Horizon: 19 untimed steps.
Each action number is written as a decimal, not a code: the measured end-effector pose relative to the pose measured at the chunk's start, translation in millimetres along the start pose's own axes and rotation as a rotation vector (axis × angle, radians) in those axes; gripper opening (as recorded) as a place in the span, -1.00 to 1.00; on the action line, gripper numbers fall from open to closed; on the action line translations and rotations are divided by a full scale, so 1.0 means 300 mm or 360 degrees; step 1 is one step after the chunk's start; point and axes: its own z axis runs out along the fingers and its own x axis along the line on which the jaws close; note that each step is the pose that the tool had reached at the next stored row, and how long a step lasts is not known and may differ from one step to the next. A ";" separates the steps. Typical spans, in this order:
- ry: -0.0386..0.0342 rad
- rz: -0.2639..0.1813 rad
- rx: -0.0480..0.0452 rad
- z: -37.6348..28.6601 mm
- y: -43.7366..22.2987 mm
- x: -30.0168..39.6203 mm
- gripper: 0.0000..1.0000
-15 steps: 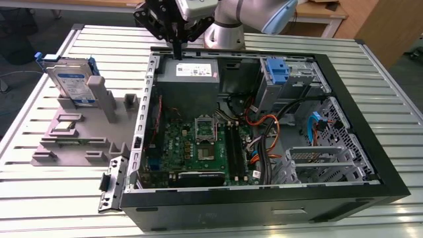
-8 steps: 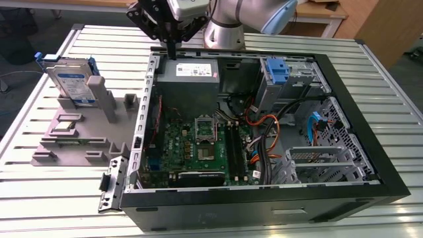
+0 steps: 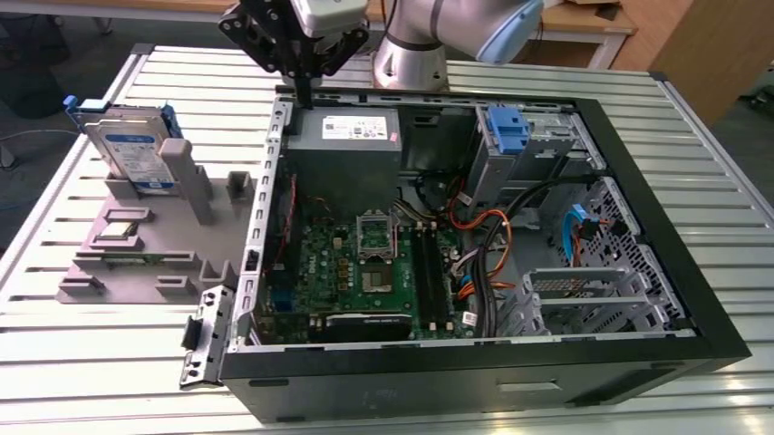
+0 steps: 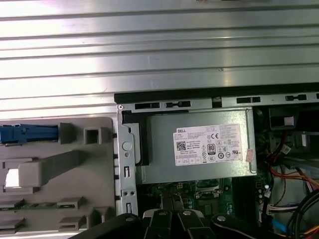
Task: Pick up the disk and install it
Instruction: 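Reach for the disk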
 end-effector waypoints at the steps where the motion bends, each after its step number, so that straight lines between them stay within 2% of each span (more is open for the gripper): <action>1: 0.0000 0.0000 0.0000 0.000 0.000 0.004 -0.79; 19: 0.0000 0.0000 0.0000 -0.001 -0.006 0.077 -0.79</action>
